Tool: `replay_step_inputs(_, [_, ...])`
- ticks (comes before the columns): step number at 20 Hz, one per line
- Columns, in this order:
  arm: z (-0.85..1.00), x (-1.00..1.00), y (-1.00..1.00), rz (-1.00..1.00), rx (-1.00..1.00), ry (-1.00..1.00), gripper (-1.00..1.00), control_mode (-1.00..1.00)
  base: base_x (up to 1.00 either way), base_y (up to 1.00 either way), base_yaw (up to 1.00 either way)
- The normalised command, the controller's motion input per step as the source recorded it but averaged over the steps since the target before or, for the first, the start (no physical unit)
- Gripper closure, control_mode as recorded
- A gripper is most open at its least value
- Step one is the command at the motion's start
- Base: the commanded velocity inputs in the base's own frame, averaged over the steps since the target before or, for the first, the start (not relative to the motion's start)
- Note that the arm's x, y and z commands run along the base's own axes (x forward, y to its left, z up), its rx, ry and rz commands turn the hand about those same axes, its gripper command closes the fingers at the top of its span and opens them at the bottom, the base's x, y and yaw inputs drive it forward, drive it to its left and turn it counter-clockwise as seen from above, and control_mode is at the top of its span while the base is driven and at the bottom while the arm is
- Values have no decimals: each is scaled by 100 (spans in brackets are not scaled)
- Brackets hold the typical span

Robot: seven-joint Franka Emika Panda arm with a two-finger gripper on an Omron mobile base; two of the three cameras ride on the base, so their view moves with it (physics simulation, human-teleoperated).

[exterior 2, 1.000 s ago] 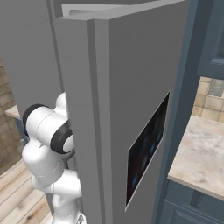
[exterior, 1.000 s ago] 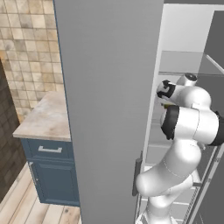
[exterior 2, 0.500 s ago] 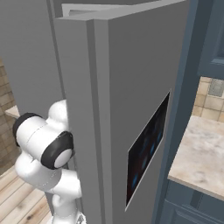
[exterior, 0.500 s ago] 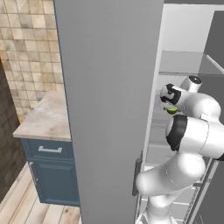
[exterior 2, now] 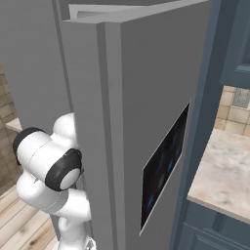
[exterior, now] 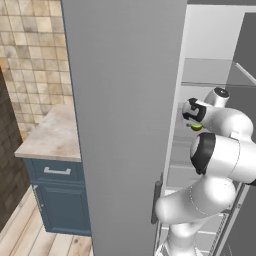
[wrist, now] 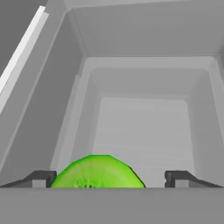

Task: Retrieve the apple and kiwi from the fridge and place them into the bowl on the dining table.

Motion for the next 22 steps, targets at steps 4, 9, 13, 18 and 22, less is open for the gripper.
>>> replay_step_inputs(4, [-62, -29, 15, 0, 0, 2, 100, -100, 0, 0, 0])
replay_step_inputs(9, [-48, -26, 14, 0, 0, 7, 100, -100, 0, 0, 0])
replay_step_inputs(13, [-5, -1, 1, 0, 0, -1, 100, -100, 0, 0, 0])
replay_step_inputs(18, [-1, -83, 0, 0, 0, -27, 100, -100, 0, 0, 0])
replay_step_inputs(22, [13, -100, 10, 0, 0, -31, 100, -100, 0, 0, 0])
